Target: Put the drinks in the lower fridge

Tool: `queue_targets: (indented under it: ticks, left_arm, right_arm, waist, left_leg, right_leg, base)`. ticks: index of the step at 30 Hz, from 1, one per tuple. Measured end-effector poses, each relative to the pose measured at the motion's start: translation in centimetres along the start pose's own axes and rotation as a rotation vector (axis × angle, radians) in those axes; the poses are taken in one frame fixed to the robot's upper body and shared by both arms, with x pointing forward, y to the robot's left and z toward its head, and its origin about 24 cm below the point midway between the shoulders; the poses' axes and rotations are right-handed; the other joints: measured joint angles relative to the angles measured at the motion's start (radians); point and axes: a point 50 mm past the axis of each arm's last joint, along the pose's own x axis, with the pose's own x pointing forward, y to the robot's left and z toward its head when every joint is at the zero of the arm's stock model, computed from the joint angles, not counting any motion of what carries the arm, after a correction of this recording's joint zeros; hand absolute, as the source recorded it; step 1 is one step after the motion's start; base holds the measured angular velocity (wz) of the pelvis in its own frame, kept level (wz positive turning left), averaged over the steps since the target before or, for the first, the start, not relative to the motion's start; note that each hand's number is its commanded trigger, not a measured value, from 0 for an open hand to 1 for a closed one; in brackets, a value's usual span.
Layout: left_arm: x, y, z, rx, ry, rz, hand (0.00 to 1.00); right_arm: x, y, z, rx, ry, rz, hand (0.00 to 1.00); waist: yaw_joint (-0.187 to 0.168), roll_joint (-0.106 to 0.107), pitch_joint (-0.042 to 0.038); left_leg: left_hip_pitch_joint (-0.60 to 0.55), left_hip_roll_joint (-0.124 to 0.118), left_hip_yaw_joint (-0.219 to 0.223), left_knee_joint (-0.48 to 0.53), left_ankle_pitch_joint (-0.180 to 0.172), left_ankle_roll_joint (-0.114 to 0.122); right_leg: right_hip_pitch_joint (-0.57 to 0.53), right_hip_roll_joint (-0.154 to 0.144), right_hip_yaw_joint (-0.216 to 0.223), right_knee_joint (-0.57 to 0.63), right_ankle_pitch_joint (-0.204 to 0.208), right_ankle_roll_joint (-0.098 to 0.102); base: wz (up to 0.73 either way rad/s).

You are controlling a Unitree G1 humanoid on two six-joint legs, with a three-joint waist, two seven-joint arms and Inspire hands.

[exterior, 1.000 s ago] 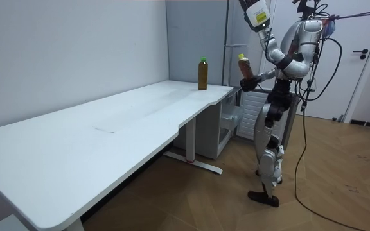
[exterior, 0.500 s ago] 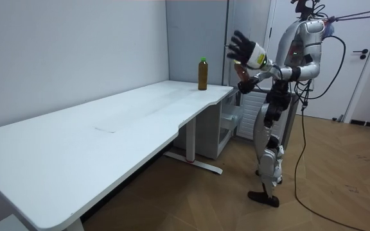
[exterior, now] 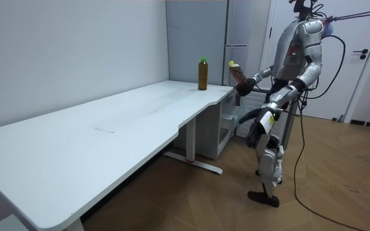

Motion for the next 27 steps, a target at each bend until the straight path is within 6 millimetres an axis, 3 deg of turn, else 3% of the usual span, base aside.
queue_targets:
  ticks: [4,10,16,19,27]
  left_arm:
    - [-0.1,1.9,-4.1,0.104,0.195,-0.025,0.0]
    - [-1.0,3.0,-7.2,0.158,0.385,-0.129,0.0]
    - [-1.0,-0.1,-6.7,0.257,0.372,-0.351,0.0]
    - [-0.9,-1.0,-6.2,0.255,0.356,-0.398,0.0]
    - [-0.9,-1.2,-6.1,0.242,0.341,-0.449,0.0]
  right_arm:
    - [0.1,-0.4,1.1,-0.011,-0.032,-0.024,1.0]
    - [-0.7,-1.5,4.0,-0.037,-0.142,-0.079,1.0]
    - [-0.6,-1.1,4.2,-0.077,-0.14,-0.074,1.0]
    - [-0.8,-1.2,4.1,-0.083,-0.132,-0.083,1.0]
    - [-0.7,-1.4,4.1,-0.118,-0.121,-0.138,1.0]
  waist:
    - [-0.04,0.001,-0.0002]
    - [-0.102,0.027,0.0059]
    - [-0.15,0.045,-0.0033]
    - [-0.163,0.043,-0.004]
    - [-0.182,0.036,-0.005]
  left_leg:
    - [-0.015,0.0,0.003,0.0,0.0,0.0]
    - [-0.027,0.003,0.02,0.001,0.0,0.0]
    - [-0.048,0.003,0.02,0.012,0.0,0.0]
    - [-0.048,0.003,0.021,0.012,0.0,0.0]
    - [-0.055,0.001,0.024,0.018,0.0,0.001]
  right_leg:
    - [-0.018,0.0,-0.001,0.002,0.0,0.0]
    - [-0.038,-0.001,0.001,0.018,0.001,0.0]
    - [-0.053,-0.001,0.001,0.022,0.001,0.0]
    - [-0.053,-0.001,0.003,0.022,0.001,0.0]
    - [-0.059,-0.002,0.01,0.022,0.004,0.002]
  base:
    - [-0.01]
    - [-0.07]
    - [0.01]
    - [0.0]
    - [0.0]
